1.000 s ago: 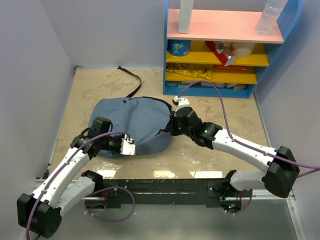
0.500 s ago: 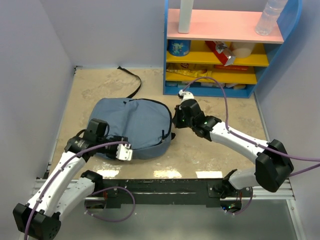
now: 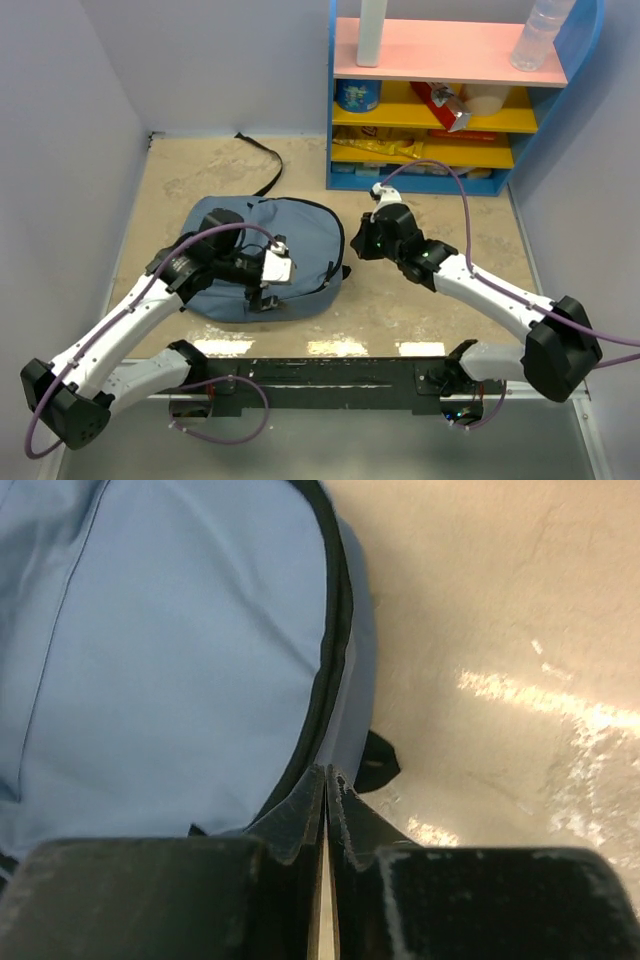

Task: Pack the student bag
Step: Zip the student bag at the center of the board.

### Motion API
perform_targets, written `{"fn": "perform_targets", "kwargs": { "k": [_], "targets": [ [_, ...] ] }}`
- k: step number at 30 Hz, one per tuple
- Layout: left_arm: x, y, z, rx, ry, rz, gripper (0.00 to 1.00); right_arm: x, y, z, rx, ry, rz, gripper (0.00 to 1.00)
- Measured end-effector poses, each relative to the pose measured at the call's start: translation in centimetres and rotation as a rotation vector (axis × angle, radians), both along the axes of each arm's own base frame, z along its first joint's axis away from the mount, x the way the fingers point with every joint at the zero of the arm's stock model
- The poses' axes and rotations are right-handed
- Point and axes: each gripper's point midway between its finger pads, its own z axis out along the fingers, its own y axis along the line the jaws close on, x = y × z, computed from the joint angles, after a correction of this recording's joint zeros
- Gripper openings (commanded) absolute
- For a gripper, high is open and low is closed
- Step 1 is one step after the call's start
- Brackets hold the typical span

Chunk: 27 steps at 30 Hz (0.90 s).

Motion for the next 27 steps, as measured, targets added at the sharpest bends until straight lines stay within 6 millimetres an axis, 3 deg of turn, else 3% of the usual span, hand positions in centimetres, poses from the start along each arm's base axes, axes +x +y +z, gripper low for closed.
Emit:
{"fn": "perform_targets", "kwargs": {
  "k": [2,5,9,14,24,27],
  "targets": [
    [-1.0,-1.0,-0.7,0.003,0.042,-0.027,0.89,-0.9,0.2,-0.1,0.033,0.02,0.019,0.42],
    [-1.8,-1.7,-1.7,0.02,0.081,-0.041,0.85,-2.4,0.8,0.1,0.109,0.043,0.056,0.51],
    [-1.6,-2.1,-3.7,0.066,0.089,-0.008,0.78,-3.9,2.1,0.3,0.228,0.073,0.1,0.5],
    [-0.2,-1.6,-6.2,0.123,0.059,0.079,0.76,-4.4,3.9,0.0,0.307,0.113,0.137,0.44],
    [1.7,-0.9,-7.2,0.145,-0.002,0.18,0.75,-5.9,7.4,-1.8,0.32,0.17,0.214,0.32],
    [2.0,-0.8,-7.2,0.146,-0.009,0.193,0.72,-6.5,8.0,-1.6,0.329,0.171,0.232,0.19]
  ]
}}
